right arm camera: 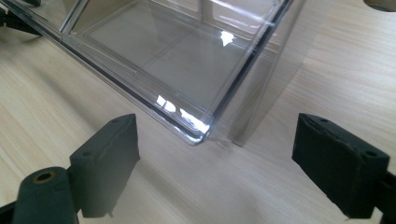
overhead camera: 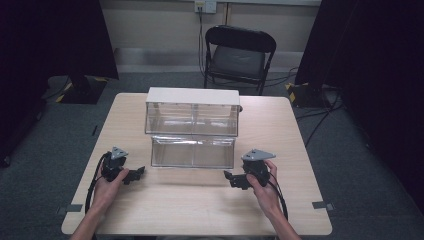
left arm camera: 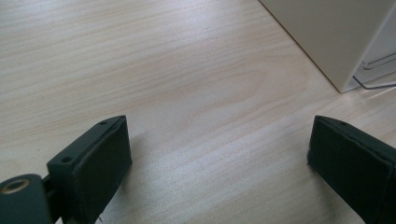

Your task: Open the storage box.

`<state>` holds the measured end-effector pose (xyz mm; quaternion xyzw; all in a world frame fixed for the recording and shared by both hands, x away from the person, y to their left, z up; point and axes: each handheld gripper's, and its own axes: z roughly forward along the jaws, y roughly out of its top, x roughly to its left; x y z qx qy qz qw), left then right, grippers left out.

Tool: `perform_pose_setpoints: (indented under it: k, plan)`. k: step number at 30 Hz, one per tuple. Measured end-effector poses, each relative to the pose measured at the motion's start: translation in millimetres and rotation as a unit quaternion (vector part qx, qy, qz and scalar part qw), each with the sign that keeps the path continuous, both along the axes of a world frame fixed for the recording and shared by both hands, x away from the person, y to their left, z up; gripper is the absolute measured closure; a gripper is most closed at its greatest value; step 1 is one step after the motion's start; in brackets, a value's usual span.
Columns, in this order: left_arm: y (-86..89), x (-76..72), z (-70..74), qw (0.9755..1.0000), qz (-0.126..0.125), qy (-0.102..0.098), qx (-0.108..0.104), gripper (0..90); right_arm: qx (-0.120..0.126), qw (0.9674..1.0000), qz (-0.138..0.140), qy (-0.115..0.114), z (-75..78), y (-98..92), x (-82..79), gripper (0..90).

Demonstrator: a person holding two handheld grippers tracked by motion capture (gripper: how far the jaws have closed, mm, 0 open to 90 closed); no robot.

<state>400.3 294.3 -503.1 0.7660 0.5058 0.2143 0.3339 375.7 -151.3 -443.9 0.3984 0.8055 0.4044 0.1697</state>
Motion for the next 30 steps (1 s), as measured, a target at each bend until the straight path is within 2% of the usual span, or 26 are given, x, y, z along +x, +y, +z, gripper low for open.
perform_pose_setpoints:
  k: [8,9,12,21,30]
  plan:
    - [0.0,0.0,0.0,1.0,0.0,0.0,0.0,5.6,0.002,1.0,0.001,0.009,-6.4,8.6,7.7,12.9]
    - [0.0,0.0,0.0,1.0,0.0,0.0,0.0,5.6,0.0,1.0,-0.002,0.009,-8.0,10.4,8.3,15.4]
    - [0.0,0.0,0.0,1.0,0.0,0.0,0.0,5.6,-0.007,0.9999,0.0,0.011,-11.1,14.5,8.2,14.4]
    - [0.0,0.0,0.0,1.0,0.0,0.0,0.0,5.6,-0.002,0.9998,-0.017,0.009,-18.3,15.5,12.0,14.4]
    - [0.0,0.0,0.0,1.0,0.0,0.0,0.0,5.6,0.005,0.9998,-0.014,0.014,-17.0,18.2,13.6,13.8]
